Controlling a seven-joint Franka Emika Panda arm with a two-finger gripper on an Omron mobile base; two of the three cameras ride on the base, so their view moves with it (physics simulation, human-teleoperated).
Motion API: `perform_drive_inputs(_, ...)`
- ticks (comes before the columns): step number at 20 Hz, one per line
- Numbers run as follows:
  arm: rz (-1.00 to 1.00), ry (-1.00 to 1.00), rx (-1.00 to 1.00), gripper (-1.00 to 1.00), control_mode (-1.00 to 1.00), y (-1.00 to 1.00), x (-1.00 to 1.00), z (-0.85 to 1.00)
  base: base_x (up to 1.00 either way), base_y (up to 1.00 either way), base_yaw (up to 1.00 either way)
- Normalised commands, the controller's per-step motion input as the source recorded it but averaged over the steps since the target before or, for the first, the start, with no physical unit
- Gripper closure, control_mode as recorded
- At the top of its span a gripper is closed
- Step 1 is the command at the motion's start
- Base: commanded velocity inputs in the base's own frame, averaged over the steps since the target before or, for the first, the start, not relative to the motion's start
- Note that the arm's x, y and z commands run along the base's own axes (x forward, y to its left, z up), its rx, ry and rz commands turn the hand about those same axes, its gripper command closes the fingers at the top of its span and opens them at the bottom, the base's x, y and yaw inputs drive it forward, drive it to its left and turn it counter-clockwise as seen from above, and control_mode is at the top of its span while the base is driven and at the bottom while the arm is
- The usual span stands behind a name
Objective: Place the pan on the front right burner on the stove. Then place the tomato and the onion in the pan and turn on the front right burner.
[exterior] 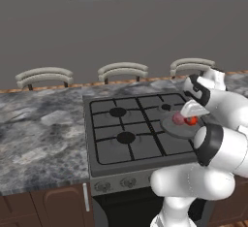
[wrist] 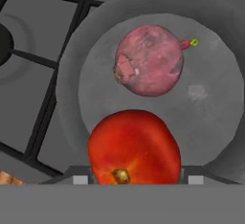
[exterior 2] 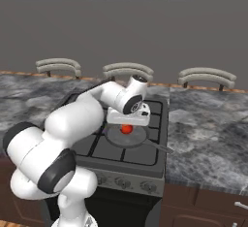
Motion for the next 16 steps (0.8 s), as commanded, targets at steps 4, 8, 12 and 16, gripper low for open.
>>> perform_drive_inputs(4,0.0,0.0,0.0,1.0,-1.0,-0.16,0.15,-0.43,0.0,0.0,0.0)
perform_drive_inputs(8,0.0,0.0,0.0,1.0,-1.0,-0.04,0.21,-0.33,0.0,0.0,0.0)
perform_drive_inputs(12,0.0,0.0,0.0,1.0,-1.0,0.0,0.16,-0.07,0.0,0.0,0.0)
perform_drive_inputs(16,0.0,0.0,0.0,1.0,-1.0,0.0,0.16,-0.09,0.0,0.0,0.0)
